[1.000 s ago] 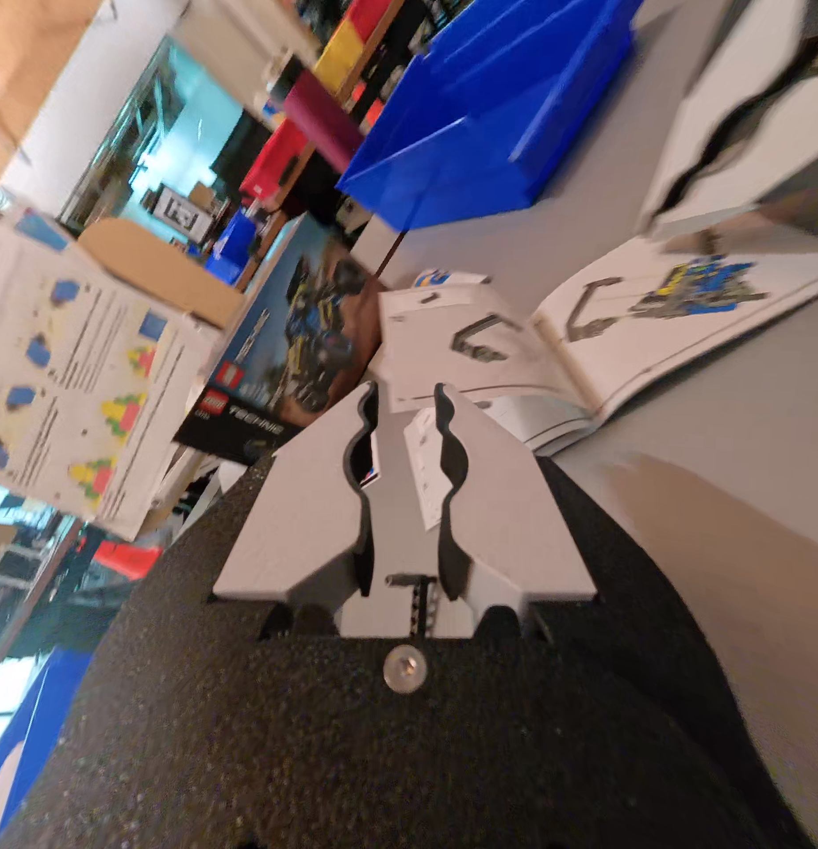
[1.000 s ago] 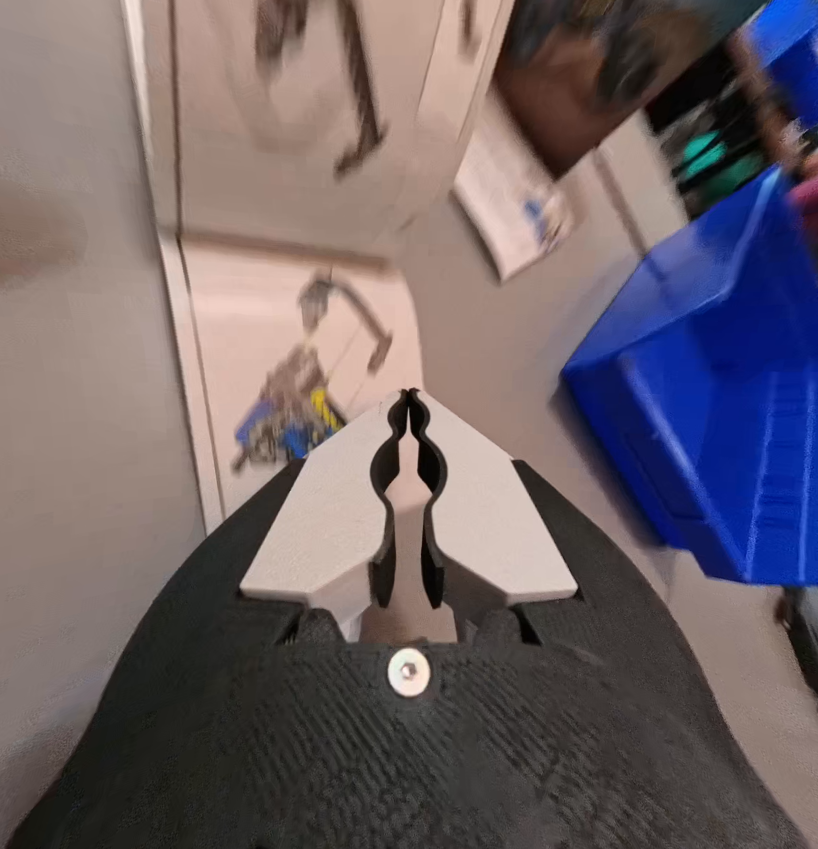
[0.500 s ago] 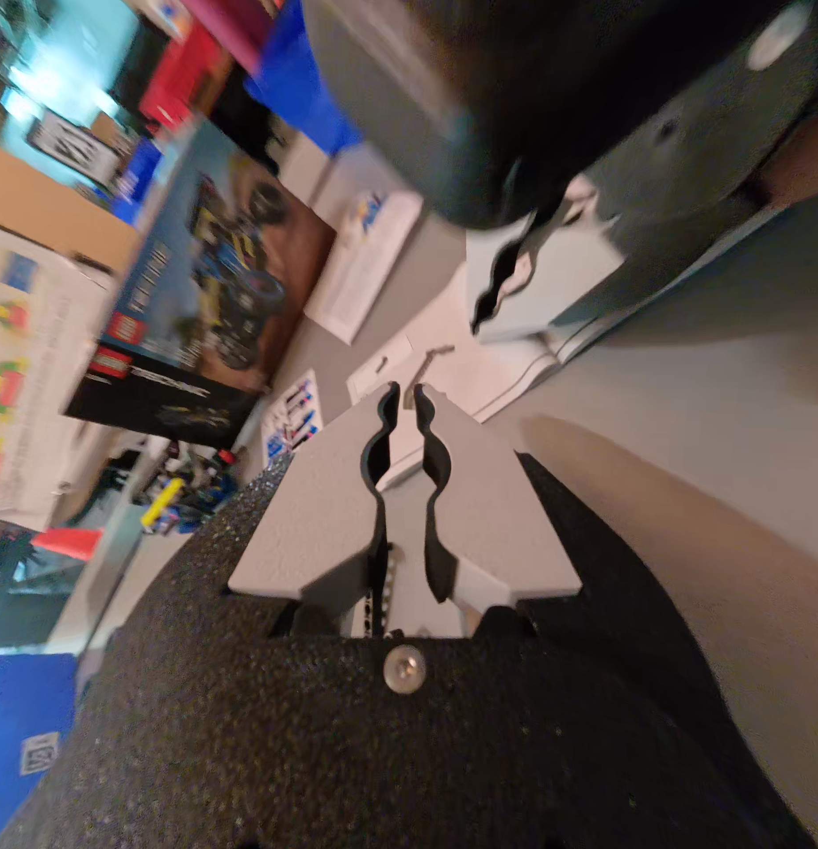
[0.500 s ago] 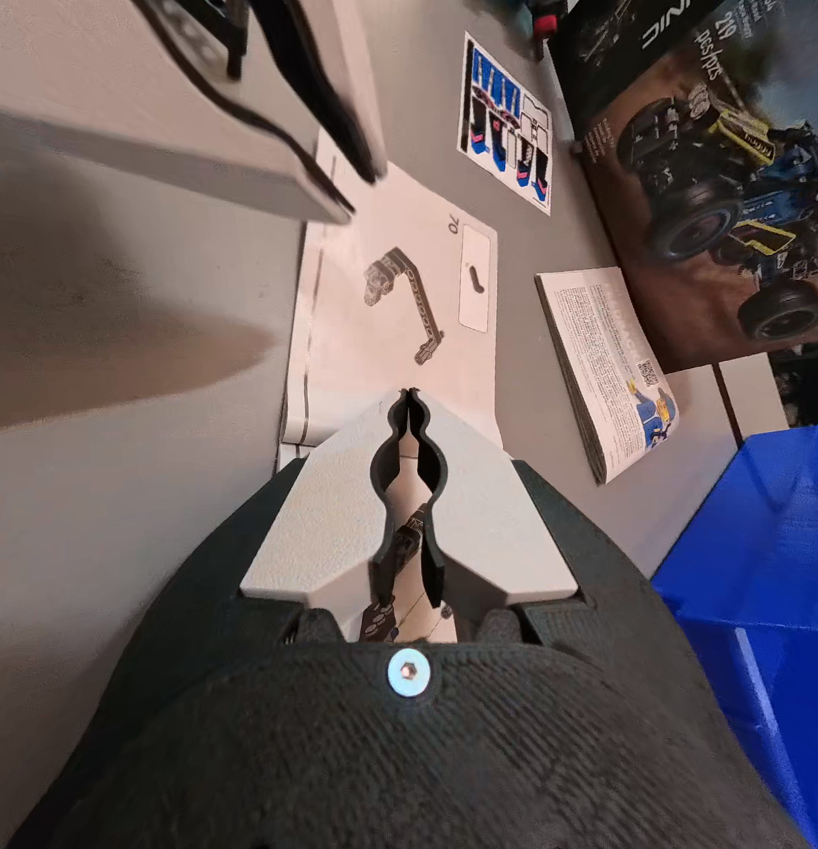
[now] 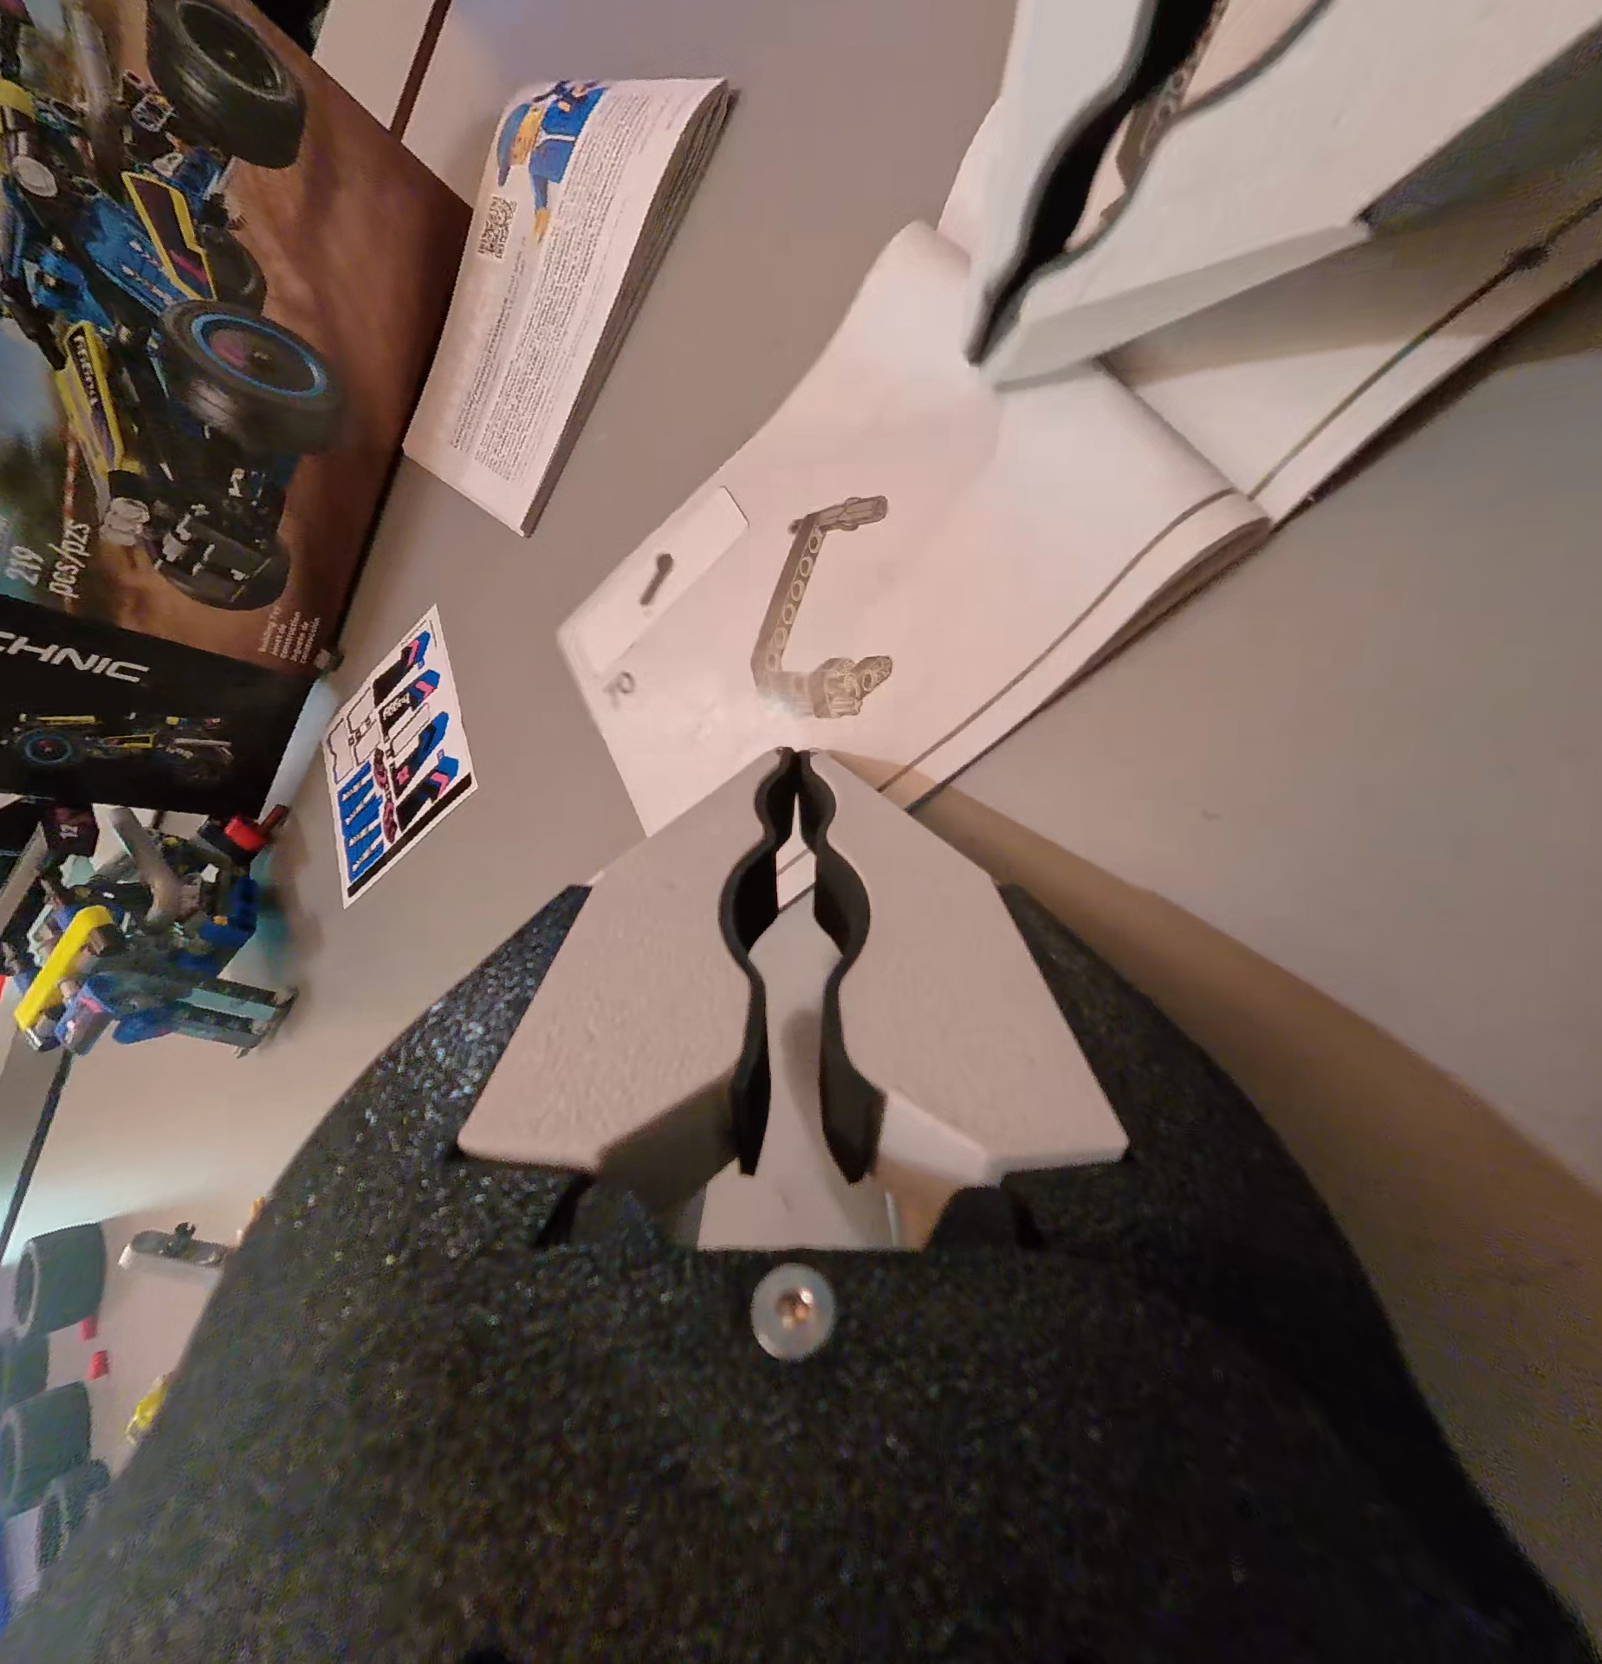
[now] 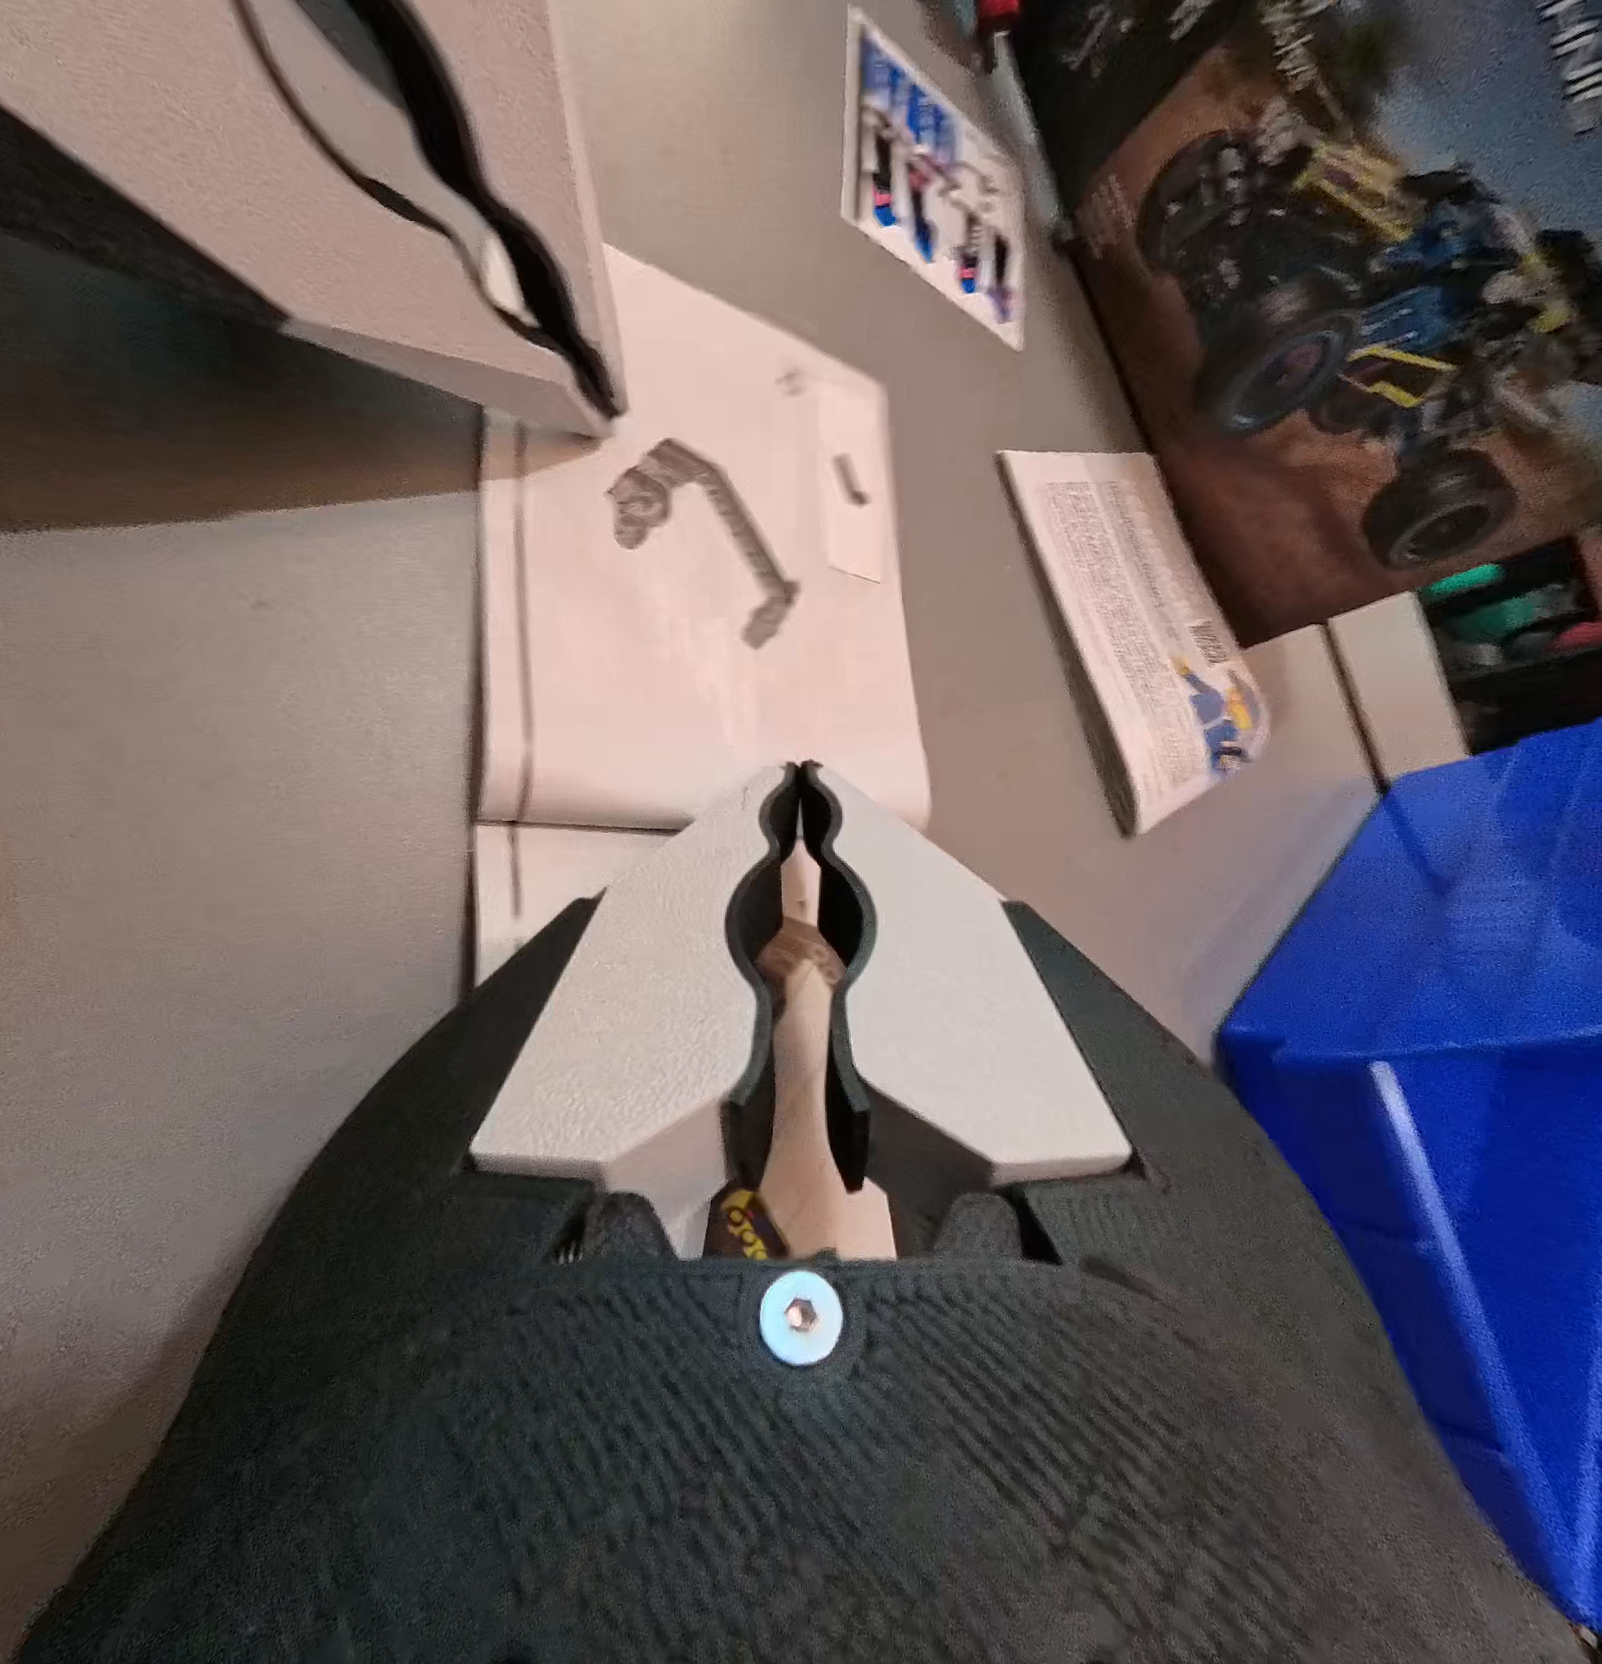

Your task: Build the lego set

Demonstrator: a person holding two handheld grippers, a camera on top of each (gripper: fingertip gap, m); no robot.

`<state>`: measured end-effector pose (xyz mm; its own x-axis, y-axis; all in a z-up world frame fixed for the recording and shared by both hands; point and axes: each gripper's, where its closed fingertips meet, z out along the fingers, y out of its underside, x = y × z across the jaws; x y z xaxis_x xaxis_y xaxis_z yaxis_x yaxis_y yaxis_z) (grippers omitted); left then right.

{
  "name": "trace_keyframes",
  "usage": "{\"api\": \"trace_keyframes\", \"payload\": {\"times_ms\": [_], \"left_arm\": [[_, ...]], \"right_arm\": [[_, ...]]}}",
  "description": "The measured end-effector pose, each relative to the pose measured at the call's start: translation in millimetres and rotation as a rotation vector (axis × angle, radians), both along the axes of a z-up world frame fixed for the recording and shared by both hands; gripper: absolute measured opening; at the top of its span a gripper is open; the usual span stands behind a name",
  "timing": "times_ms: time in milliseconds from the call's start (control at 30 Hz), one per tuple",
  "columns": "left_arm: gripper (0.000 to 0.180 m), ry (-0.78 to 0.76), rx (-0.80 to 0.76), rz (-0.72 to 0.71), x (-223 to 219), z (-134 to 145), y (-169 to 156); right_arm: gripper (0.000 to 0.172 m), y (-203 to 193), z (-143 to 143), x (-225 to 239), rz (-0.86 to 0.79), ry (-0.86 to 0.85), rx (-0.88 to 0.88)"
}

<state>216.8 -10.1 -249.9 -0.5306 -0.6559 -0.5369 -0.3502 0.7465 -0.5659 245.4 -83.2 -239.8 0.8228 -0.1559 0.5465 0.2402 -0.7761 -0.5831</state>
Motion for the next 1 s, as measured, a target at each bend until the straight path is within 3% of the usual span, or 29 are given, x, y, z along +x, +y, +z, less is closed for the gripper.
{"api": "trace_keyframes", "payload": {"times_ms": [200,367,733,1000], "left_arm": [[0.0,0.038,-0.1,-0.047,-12,3,-9],[0.004,-0.037,-0.109,-0.079,-16,16,-4],[0.0,-0.067,0.078,-0.05,-7,0,5],[0.0,-0.055,0.081,-0.053,-10,0,7]], "right_arm": [[0.0,1,-6,10,-0.036,-0.03,-0.002],[0.0,7,-8,14,-0.021,-0.047,-0.049],[0.0,-9,2,0,-0.078,-0.025,-0.066],[0.0,-15,-8,-6,-0.101,0.023,-0.06]]}}
